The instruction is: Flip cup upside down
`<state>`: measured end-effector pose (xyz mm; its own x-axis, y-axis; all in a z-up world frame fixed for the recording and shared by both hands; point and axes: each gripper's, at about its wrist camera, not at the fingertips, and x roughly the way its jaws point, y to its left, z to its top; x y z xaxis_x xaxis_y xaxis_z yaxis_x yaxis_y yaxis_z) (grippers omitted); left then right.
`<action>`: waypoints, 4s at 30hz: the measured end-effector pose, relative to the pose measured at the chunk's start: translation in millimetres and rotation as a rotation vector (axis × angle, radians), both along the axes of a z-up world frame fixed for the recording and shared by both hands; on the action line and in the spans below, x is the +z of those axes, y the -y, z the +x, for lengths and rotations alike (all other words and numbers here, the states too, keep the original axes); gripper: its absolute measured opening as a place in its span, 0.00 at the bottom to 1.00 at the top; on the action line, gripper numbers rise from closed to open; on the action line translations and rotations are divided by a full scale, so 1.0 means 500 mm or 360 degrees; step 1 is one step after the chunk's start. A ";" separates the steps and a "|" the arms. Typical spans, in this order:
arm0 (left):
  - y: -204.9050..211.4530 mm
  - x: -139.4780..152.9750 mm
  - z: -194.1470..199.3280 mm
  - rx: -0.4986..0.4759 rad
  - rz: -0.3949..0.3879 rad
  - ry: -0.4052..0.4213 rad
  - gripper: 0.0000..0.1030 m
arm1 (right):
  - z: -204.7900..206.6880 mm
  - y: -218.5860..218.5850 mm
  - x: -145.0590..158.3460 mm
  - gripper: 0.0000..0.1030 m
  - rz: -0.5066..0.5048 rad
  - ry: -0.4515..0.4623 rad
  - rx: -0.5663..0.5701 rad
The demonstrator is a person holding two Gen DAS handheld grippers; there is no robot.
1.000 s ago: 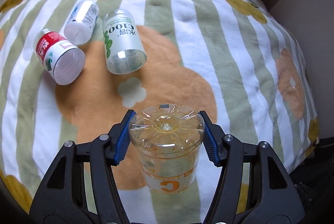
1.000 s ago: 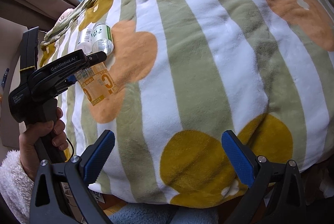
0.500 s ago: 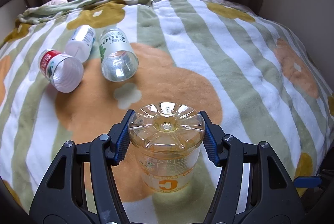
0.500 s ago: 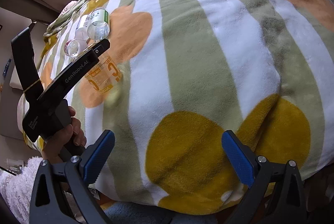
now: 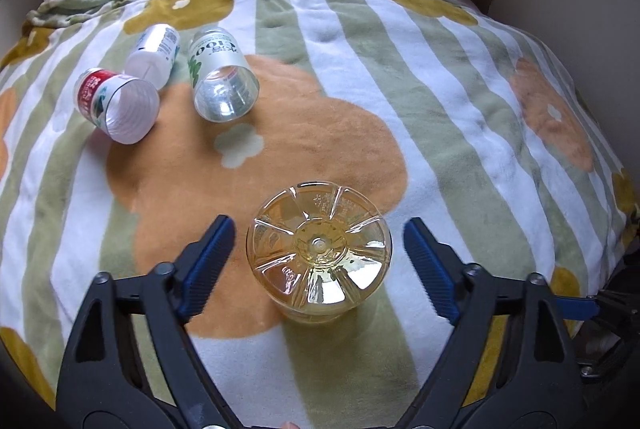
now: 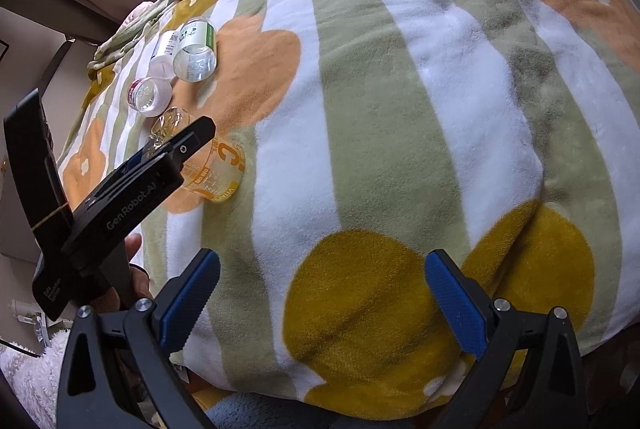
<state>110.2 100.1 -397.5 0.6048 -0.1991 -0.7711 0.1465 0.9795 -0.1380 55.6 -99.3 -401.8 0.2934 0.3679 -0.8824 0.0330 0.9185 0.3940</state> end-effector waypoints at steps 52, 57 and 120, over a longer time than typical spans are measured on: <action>-0.286 0.786 -0.175 0.0347 0.0037 0.0658 1.00 | -0.042 -0.134 0.762 0.99 -0.0688 0.1370 -0.0168; -0.274 0.794 -0.178 0.0339 0.0107 0.0730 1.00 | -0.046 -0.140 0.771 0.99 -0.0674 0.1403 -0.0177; -0.280 0.801 -0.176 0.0309 0.0101 0.0797 1.00 | -0.040 -0.150 0.788 0.99 -0.0617 0.1427 -0.0170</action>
<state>22.3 240.0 2.9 0.9225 -0.0096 -0.3860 -0.0052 0.9993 -0.0373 35.7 -24.1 -8.0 0.9282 0.0321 -0.3706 -0.0405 0.9991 -0.0148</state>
